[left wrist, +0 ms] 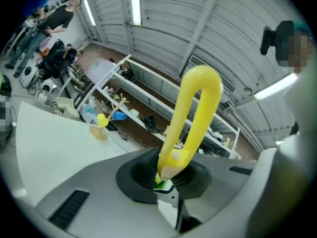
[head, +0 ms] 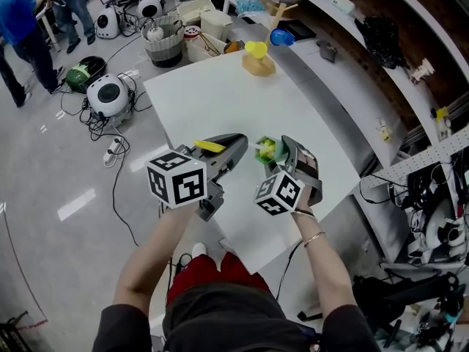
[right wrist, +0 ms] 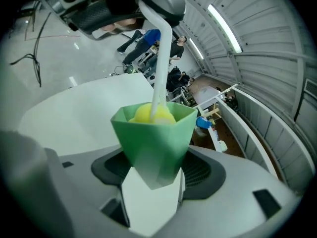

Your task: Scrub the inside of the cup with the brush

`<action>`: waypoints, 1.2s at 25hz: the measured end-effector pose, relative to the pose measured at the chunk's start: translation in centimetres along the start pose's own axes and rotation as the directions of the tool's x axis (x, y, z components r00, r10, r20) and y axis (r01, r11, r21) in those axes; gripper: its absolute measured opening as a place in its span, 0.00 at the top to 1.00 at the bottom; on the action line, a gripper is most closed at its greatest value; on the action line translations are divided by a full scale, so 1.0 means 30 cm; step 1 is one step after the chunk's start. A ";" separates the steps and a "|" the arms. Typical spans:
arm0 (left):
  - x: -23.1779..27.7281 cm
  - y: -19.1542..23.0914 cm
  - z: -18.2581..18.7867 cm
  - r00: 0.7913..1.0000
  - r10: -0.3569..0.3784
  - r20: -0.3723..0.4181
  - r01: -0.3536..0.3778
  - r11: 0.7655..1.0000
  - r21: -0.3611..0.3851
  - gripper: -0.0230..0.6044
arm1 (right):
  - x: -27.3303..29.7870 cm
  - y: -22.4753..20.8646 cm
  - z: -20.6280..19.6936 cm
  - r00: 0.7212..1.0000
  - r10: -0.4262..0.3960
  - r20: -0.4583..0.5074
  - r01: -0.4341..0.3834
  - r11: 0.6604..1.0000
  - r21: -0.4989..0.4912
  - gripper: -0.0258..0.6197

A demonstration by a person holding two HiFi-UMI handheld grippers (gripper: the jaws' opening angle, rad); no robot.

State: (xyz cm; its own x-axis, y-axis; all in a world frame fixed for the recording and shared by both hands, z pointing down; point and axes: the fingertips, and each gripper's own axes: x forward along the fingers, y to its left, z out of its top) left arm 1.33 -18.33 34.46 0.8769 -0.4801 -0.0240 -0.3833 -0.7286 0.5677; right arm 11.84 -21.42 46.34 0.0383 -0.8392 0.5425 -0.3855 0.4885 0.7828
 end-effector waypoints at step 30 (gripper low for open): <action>0.046 0.057 -0.024 0.998 0.045 -0.036 -0.051 0.981 -0.186 0.90 | 0.062 -0.050 -0.047 0.998 -0.033 -0.044 0.034 0.999 0.022 0.47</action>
State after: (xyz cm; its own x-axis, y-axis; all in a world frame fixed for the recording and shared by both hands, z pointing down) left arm 2.10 -19.90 36.00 0.8685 -0.4948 0.0311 -0.3669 -0.5993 0.7115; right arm 13.80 -23.36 46.61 0.0918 -0.8437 0.5289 -0.4040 0.4540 0.7942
